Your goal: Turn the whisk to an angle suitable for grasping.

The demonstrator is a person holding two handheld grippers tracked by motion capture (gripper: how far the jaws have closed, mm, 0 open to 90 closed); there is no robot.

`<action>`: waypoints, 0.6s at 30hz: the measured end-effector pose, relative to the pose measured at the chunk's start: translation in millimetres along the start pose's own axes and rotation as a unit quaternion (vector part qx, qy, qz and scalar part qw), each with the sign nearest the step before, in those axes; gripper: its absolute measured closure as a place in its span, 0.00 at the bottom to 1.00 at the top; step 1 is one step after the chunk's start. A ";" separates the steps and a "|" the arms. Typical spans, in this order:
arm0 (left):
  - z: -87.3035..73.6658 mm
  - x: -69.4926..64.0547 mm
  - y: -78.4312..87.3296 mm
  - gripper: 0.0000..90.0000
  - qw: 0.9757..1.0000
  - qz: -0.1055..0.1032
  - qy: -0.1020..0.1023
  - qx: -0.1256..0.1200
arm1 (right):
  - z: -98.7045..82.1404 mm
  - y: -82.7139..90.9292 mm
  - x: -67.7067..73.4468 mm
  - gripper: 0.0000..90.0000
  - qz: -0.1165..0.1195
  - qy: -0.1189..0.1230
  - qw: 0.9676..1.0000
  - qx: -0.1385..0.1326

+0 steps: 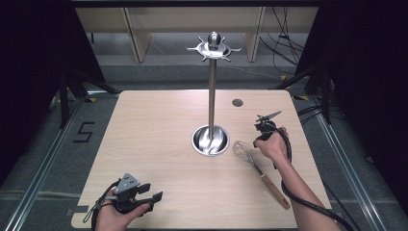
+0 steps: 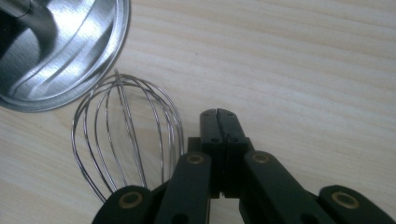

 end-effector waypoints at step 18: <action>-1.6 1.0 1.9 0.45 1.000 0.000 -0.008 0.008 | 7.4 -15.4 14.9 1.00 0.010 0.036 0.999 0.014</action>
Point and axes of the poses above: each handheld gripper's, and its own axes: y roughly backward along the jaws, z roughly out of its top, x roughly to its left, the point moved 6 cm from there along -y, roughly forward along the jaws
